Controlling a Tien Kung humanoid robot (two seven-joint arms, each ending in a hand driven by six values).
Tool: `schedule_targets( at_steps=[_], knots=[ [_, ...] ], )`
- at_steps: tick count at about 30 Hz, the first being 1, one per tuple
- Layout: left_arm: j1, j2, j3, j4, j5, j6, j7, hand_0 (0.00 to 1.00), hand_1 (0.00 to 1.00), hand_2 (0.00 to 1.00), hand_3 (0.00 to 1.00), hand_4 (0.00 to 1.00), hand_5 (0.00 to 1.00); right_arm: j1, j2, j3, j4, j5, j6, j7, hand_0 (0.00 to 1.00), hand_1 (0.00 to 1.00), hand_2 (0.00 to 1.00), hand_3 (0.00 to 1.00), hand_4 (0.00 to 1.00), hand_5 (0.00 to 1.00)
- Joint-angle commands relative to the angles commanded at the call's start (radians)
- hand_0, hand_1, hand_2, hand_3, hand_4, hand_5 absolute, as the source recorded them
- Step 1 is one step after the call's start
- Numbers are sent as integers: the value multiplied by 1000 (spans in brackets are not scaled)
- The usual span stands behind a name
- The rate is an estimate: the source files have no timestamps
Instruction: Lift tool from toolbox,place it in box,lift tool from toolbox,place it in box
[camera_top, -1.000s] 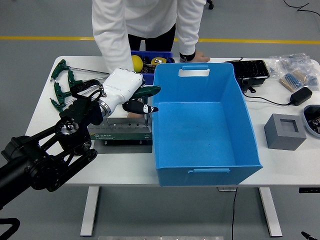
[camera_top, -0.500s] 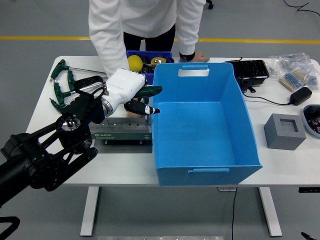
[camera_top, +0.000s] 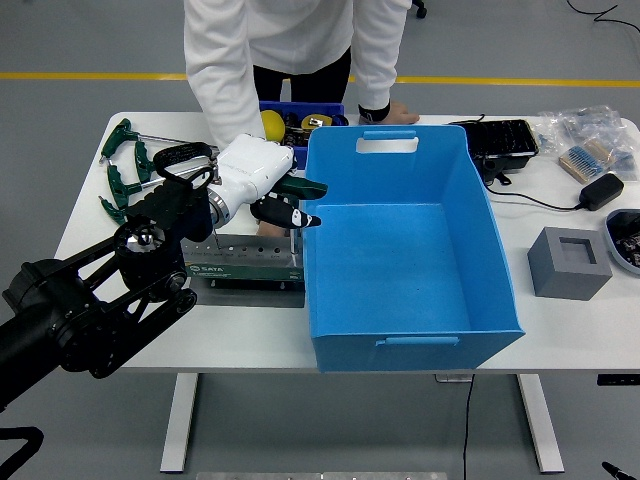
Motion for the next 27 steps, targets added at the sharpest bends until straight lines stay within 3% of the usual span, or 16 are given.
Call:
schedule_targets(
  at_steps=[15,27],
  knots=[
    [6,1,18,11,0,16,6,158,3,63,102,998,716,3,0,3,0,-4,0,1,775,698,732,705,994,786],
    [6,-1,31,29,0,93,25,173,2,23,50,998,717,2,0,2,0,-3,0,0,774,699,732,702,994,787]
  ],
)
